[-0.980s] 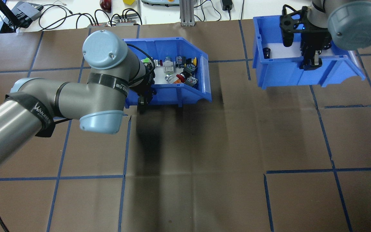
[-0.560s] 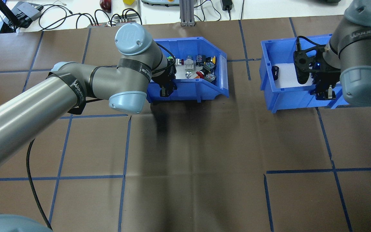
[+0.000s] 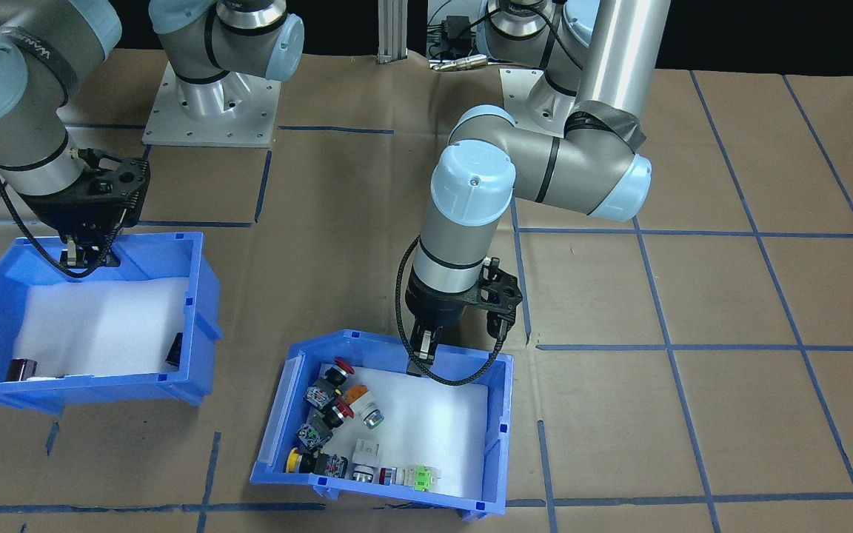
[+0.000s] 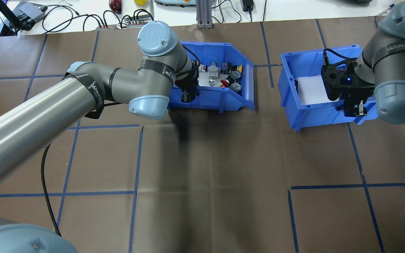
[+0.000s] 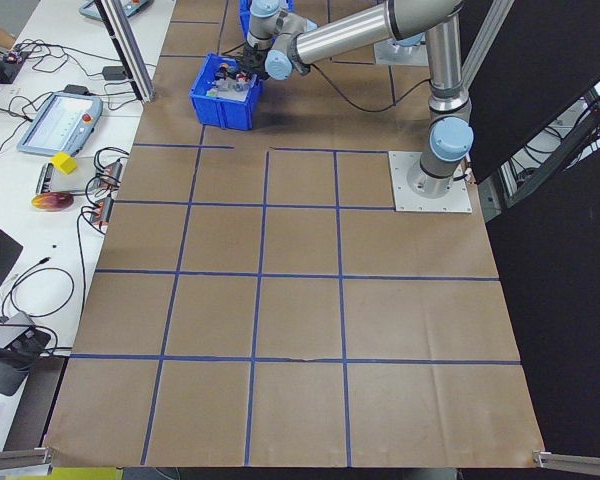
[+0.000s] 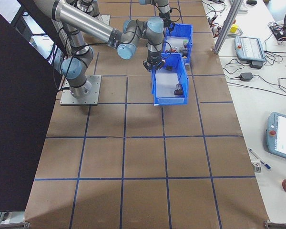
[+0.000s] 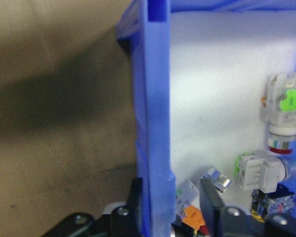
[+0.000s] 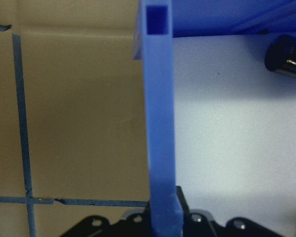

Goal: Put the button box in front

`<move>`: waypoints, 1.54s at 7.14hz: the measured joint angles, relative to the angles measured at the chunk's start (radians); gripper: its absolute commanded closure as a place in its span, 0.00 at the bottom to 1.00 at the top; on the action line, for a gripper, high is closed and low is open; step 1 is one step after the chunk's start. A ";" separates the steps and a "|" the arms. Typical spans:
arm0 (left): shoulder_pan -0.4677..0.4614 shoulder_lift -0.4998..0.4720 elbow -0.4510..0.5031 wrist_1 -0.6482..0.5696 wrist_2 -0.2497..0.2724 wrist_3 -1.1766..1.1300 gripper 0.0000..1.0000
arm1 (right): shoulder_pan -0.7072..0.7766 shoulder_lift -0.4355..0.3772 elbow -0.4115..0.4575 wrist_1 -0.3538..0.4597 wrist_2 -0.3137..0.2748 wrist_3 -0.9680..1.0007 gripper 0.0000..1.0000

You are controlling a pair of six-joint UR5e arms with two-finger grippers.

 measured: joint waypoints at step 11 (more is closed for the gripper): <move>0.292 0.459 0.035 -0.568 0.040 1.865 0.01 | 0.018 -0.297 0.204 0.163 0.001 0.119 0.92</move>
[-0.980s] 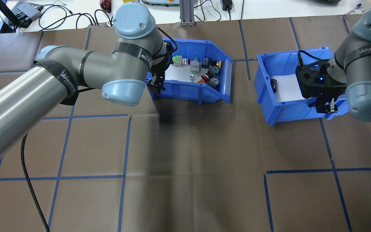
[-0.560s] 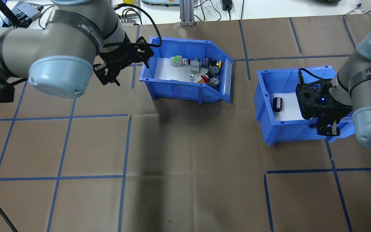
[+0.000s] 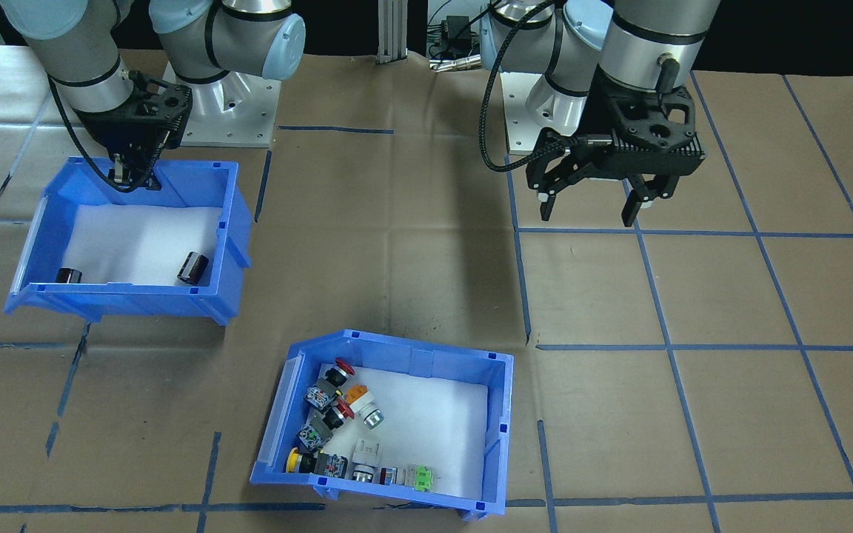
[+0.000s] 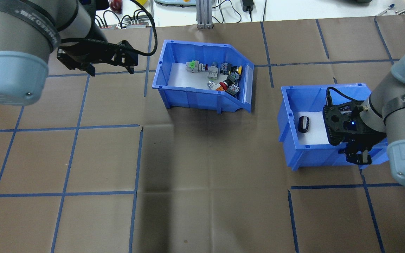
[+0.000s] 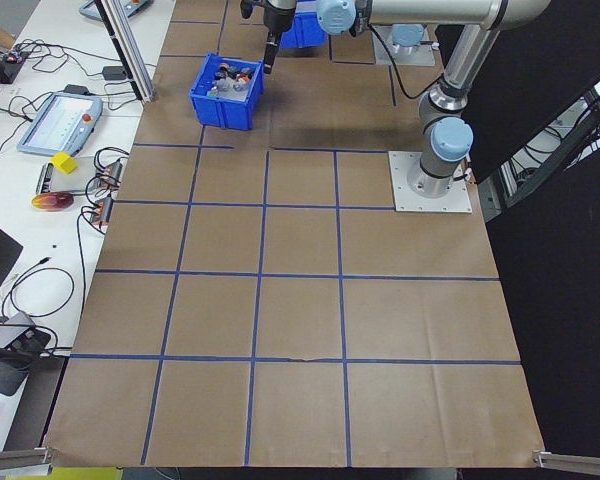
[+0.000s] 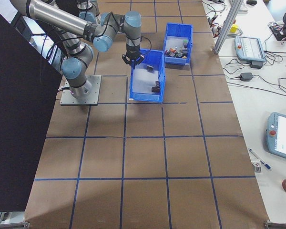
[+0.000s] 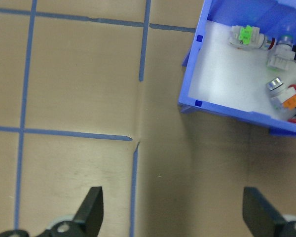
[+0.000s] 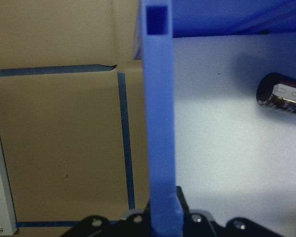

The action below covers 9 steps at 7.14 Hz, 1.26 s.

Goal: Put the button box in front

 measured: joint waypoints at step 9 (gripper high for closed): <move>0.058 -0.016 0.020 -0.142 -0.009 -0.073 0.01 | 0.642 0.075 0.002 -0.123 0.002 0.663 0.91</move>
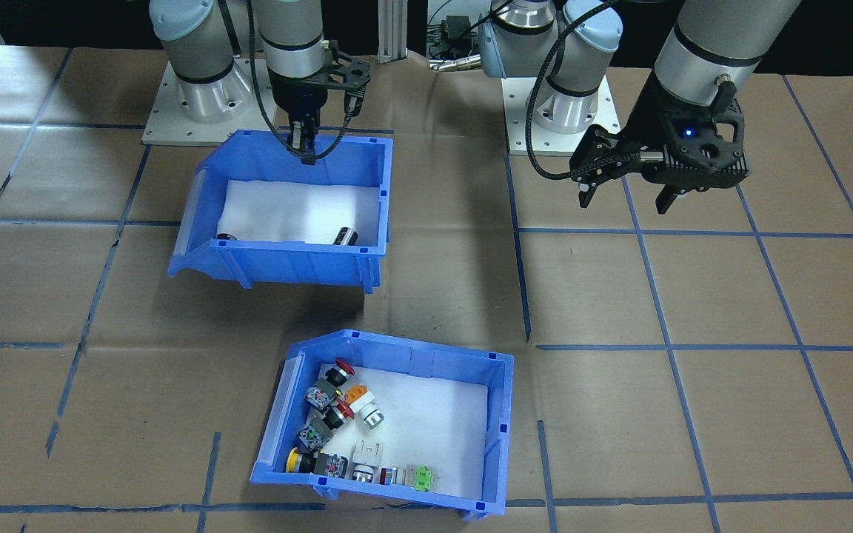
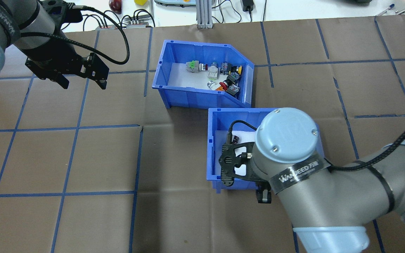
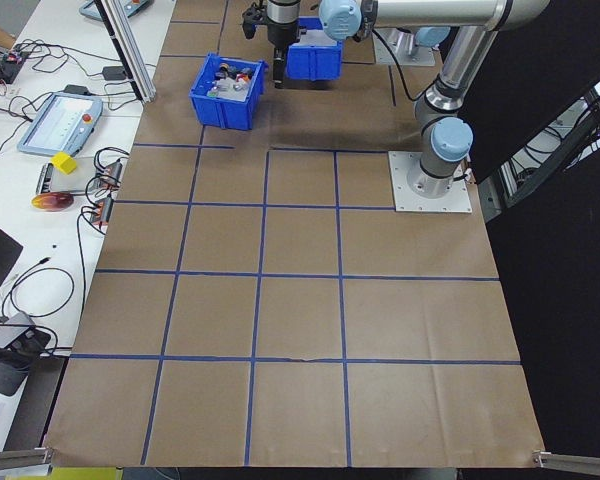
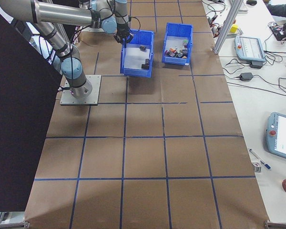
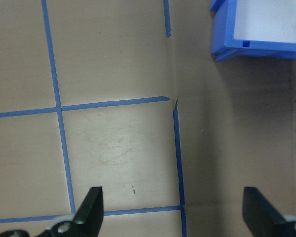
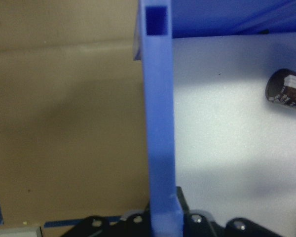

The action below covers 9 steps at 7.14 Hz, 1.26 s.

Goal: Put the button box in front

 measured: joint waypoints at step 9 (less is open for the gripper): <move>-0.001 -0.002 0.012 -0.001 0.006 -0.014 0.01 | 0.194 0.149 0.004 -0.167 -0.008 0.121 0.44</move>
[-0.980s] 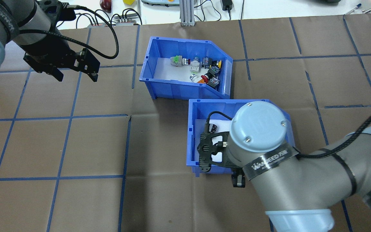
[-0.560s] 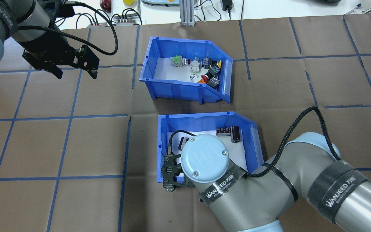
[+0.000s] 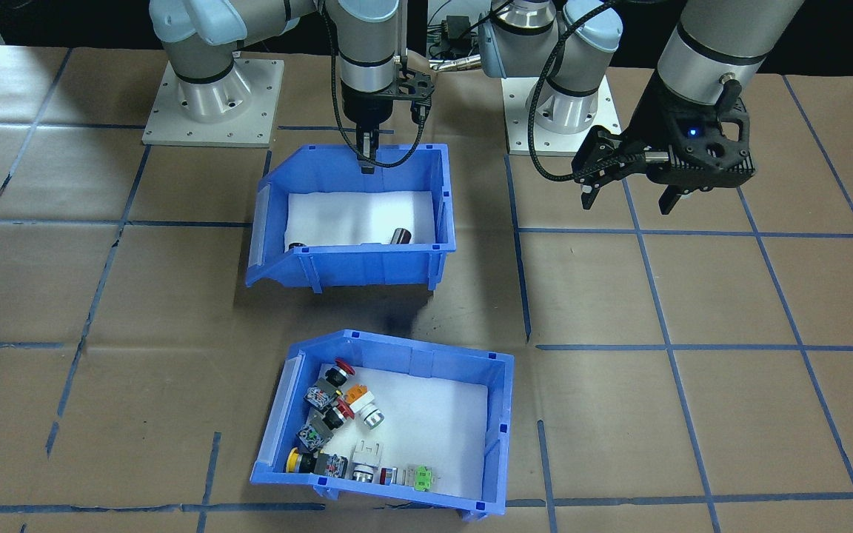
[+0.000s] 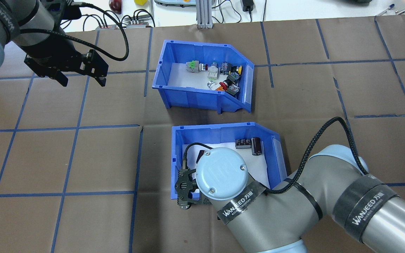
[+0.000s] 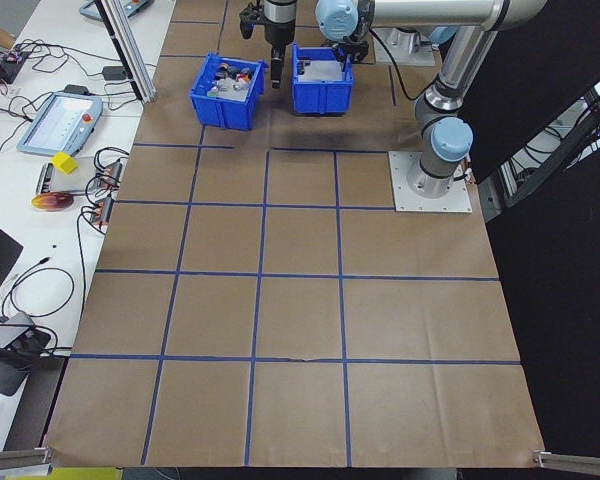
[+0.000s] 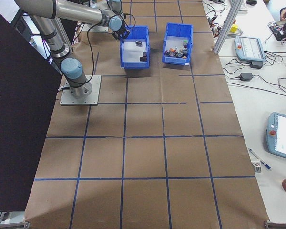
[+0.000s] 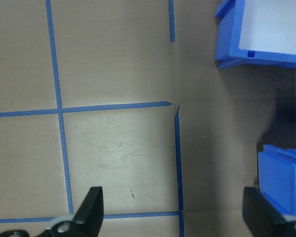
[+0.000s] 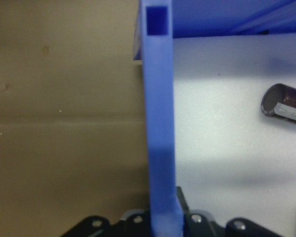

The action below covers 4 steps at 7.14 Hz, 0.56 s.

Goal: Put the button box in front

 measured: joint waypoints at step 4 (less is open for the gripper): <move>0.000 0.004 0.001 0.000 -0.001 0.001 0.01 | -0.011 -0.009 0.031 -0.044 0.008 0.014 0.00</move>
